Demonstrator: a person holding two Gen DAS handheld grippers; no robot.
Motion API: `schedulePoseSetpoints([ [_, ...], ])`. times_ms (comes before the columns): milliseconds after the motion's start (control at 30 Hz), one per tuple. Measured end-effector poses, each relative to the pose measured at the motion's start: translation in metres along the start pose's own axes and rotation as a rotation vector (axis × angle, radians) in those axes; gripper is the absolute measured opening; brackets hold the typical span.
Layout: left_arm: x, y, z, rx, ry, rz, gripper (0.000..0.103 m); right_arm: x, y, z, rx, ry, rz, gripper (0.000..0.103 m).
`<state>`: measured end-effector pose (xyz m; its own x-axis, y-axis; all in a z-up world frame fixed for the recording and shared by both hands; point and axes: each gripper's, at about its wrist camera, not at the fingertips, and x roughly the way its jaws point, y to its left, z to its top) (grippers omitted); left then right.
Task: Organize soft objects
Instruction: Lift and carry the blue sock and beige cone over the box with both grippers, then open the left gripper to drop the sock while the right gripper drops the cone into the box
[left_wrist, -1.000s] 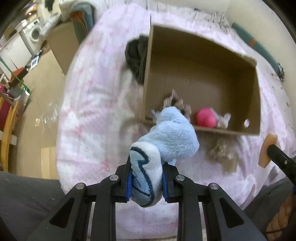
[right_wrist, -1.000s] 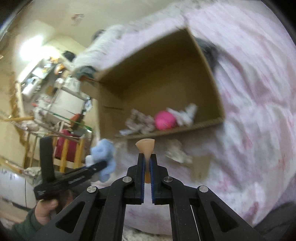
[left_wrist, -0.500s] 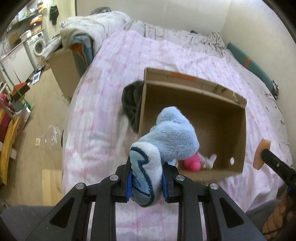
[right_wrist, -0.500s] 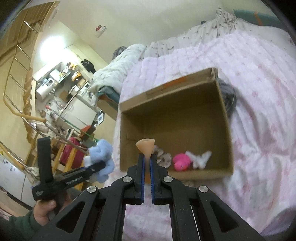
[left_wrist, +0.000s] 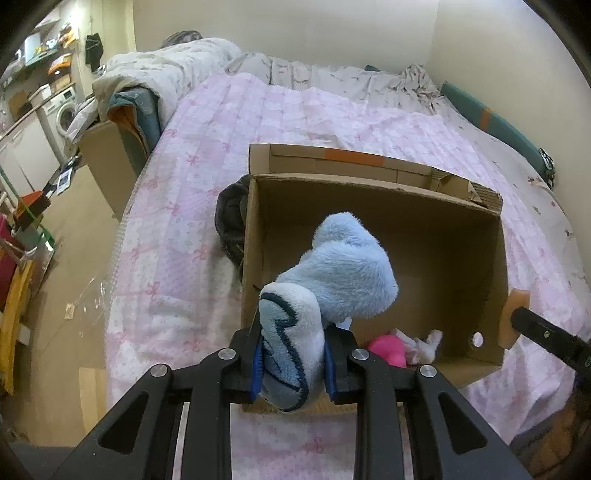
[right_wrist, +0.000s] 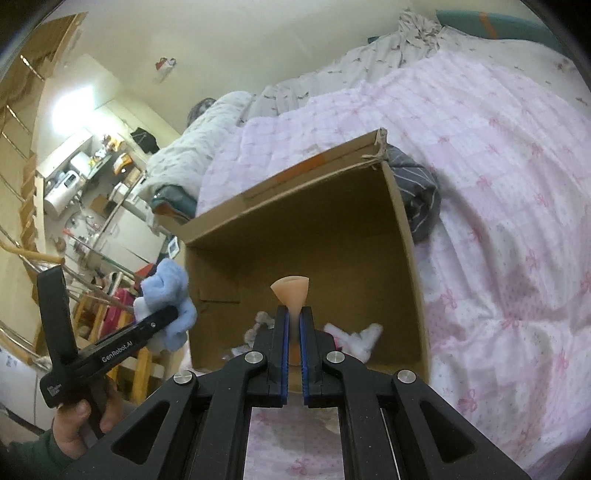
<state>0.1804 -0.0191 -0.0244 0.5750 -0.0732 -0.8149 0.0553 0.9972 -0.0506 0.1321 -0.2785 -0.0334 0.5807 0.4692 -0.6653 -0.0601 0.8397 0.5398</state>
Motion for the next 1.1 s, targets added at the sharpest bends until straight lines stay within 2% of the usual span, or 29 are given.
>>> schedulePoseSetpoints([
  [100,0.01,0.001,-0.005,-0.006,0.013,-0.006,0.023,0.006,-0.003,-0.001,0.001,0.011,-0.013,0.007],
  [267,0.016,0.0,-0.005,-0.018,0.023,-0.058,0.024,0.013,-0.011,0.001,0.024,0.027,-0.035,0.007],
  [867,0.029,-0.01,-0.012,-0.026,0.105,-0.093,0.026,0.03,-0.021,-0.005,0.053,0.1,-0.08,0.007],
  [1100,0.03,-0.01,-0.014,-0.032,0.116,-0.108,0.026,0.036,-0.017,-0.006,0.027,0.121,-0.094,0.007],
])
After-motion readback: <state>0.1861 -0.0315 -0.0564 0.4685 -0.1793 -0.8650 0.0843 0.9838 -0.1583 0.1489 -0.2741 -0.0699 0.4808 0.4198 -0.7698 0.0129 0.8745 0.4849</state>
